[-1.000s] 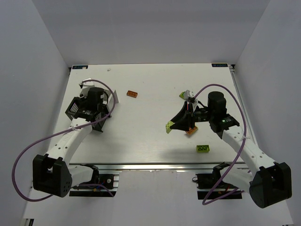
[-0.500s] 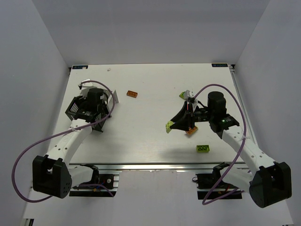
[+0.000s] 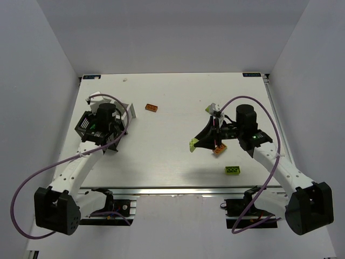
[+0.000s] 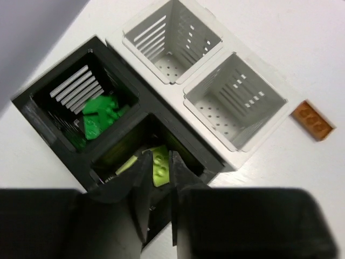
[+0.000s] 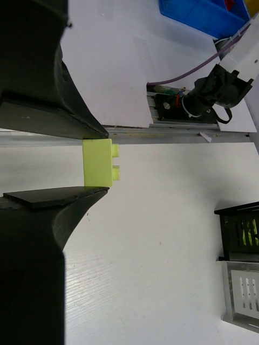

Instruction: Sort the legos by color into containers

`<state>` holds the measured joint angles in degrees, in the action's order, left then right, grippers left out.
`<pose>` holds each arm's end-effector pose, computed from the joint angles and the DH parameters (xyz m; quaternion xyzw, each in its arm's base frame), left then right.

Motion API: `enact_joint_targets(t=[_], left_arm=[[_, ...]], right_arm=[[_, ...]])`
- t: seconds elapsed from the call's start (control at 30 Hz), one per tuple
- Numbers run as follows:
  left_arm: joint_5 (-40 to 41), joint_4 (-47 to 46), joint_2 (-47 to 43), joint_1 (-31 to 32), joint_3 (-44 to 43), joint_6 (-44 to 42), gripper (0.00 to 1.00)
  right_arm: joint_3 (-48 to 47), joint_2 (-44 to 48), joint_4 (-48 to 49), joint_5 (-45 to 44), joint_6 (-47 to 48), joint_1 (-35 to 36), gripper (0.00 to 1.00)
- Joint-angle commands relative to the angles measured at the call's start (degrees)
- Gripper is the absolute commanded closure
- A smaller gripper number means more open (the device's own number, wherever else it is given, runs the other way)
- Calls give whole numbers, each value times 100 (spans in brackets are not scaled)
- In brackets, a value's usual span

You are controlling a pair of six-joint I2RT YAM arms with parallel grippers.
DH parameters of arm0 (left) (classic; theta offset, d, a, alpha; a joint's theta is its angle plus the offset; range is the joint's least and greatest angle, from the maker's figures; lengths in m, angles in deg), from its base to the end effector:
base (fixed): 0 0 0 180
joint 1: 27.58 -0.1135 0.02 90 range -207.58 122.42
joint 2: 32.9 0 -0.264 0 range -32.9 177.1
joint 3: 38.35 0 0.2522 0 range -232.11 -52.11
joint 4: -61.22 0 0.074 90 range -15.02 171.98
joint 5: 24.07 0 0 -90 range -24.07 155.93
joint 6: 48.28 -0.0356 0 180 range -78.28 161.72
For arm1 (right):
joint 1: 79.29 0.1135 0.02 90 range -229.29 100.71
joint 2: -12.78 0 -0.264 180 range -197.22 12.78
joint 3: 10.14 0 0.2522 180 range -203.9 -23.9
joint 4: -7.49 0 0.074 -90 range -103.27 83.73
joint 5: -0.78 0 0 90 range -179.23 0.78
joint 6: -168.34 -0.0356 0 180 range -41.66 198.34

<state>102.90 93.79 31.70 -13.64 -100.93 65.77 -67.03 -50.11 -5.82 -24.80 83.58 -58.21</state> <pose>0.2411 -0.0378 0.2849 -0.2208 0.8234 0.1219 0.5083 0.2076 0.1144 0.2926 -0.4574 0.6018 0.4981 0.4249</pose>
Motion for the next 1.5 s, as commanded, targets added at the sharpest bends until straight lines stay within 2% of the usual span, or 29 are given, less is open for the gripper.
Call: enact_joint_targets(t=[0.0,0.03,0.1,0.17,0.2,0.23,0.27,0.37,0.43,0.47,0.57,0.67,0.97,1.23,1.47], left_arm=[[-487,-332,-605,-40,144,-40,88],[-715,-456,-902,-40,214,-93,98],[-1401,-815,-1237,-31,442,-260,100],[-1570,-940,-1695,-31,592,-278,94],[-1535,-966,-1827,-40,601,-287,89],[-1500,-958,-1950,-40,601,-305,84],[-1430,-932,-2186,-40,601,-313,72],[-1219,-940,-2609,-40,672,-305,60],[-1096,-984,-3031,-31,786,-296,55],[-1052,-984,-3163,-40,830,-287,55],[-771,-976,-3594,-31,944,-322,51],[-516,-932,-3796,-31,936,-340,48],[-384,-923,-3981,-22,935,-366,46],[-471,-932,-3999,-22,927,-375,45],[-559,-940,-4008,-31,944,-375,45]], right_arm=[[-388,-196,79,-306,223,255,100],[-502,-432,-9,-447,345,578,100],[-992,-767,-446,-939,836,992,100],[-1415,-1373,-624,-1351,1084,1590,100],[-1922,-1627,-738,-1484,1242,1888,100],[-2214,-2134,-800,-1581,1313,2013,100],[-2530,-2400,-844,-1730,1357,2118,100],[-4014,-3578,-1160,-1915,1471,2435,100],[-4858,-4463,-1397,-1986,1620,2645,100],[-5706,-4747,-1659,-2082,1717,2734,100],[-7159,-5714,-1803,-2293,1858,2954,100],[-7813,-6304,-1409,-2381,1605,3060,100],[-8887,-7307,120,-2996,576,3306,100],[-9152,-7860,421,-3286,338,3455,100],[-9186,-8037,483,-3393,505,3508,70]])
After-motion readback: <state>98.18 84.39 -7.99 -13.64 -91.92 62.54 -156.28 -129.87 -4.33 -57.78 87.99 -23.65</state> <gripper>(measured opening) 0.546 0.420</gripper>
